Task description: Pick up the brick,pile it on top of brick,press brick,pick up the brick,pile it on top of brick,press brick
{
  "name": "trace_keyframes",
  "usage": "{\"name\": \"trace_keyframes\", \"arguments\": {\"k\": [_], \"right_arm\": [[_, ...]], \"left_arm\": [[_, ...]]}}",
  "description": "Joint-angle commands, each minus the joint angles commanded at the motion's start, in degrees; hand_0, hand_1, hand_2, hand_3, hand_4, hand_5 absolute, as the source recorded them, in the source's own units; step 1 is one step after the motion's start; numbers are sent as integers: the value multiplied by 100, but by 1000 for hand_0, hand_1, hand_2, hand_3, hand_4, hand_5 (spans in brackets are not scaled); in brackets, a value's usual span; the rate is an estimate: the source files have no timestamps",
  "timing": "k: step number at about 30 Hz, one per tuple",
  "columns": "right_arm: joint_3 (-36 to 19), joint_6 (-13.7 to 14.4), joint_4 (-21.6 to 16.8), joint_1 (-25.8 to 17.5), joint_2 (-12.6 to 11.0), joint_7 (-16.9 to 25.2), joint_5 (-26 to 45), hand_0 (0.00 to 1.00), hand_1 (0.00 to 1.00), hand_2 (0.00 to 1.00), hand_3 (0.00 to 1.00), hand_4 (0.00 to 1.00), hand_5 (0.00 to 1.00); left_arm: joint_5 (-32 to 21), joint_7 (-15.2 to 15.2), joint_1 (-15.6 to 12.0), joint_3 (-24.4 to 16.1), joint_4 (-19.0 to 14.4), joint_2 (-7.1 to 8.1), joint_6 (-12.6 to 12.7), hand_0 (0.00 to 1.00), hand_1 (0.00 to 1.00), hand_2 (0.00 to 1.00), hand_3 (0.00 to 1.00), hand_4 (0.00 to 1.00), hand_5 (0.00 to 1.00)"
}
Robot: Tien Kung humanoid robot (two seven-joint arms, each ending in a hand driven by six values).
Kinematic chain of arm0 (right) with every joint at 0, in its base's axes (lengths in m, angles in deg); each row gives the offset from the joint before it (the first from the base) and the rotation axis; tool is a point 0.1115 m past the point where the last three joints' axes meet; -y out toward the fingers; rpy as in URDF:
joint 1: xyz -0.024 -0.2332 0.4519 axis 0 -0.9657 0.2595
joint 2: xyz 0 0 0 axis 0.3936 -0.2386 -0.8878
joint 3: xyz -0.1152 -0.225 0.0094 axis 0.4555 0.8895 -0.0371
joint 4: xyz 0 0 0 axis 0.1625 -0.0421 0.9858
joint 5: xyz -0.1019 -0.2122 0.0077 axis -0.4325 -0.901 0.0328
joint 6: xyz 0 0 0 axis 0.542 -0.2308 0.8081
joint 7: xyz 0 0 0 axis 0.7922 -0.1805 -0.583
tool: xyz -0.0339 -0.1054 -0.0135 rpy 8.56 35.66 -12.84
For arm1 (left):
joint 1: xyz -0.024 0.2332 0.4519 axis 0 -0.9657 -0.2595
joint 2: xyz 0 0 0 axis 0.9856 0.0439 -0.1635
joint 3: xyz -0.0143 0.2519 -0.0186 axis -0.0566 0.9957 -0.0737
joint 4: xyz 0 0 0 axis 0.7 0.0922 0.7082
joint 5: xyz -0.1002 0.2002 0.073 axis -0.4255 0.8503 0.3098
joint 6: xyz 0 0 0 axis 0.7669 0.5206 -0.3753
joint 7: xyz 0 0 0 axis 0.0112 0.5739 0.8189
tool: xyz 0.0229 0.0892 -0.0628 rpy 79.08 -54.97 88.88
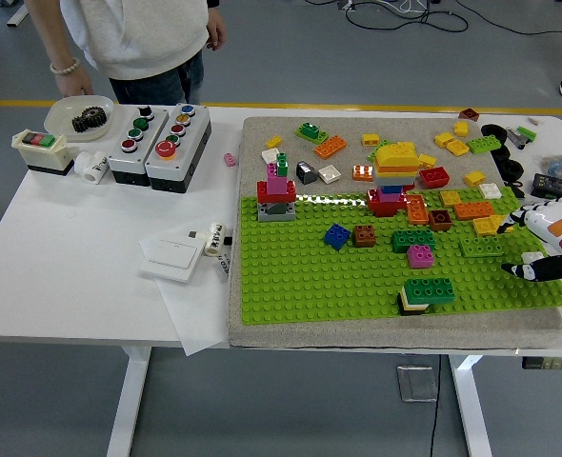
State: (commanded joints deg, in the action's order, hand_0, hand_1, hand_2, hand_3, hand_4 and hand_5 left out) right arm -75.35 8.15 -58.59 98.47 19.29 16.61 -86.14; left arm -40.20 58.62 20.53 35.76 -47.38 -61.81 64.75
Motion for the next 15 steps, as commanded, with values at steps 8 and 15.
{"name": "trace_keyframes", "arguments": {"k": [8,15], "right_arm": [[-26,50,-194,125,115,-171,60,541,582,640,626,818,346],[-28,-11,-204,162,138,-151,63,541,579,635,623,814,341]], "left_arm": [[91,27,-12,-40,-6,3,-18,783,791,765,622,683,640],[79,25,-4,-34,-9,3,-17,783,791,765,622,683,640]]}}
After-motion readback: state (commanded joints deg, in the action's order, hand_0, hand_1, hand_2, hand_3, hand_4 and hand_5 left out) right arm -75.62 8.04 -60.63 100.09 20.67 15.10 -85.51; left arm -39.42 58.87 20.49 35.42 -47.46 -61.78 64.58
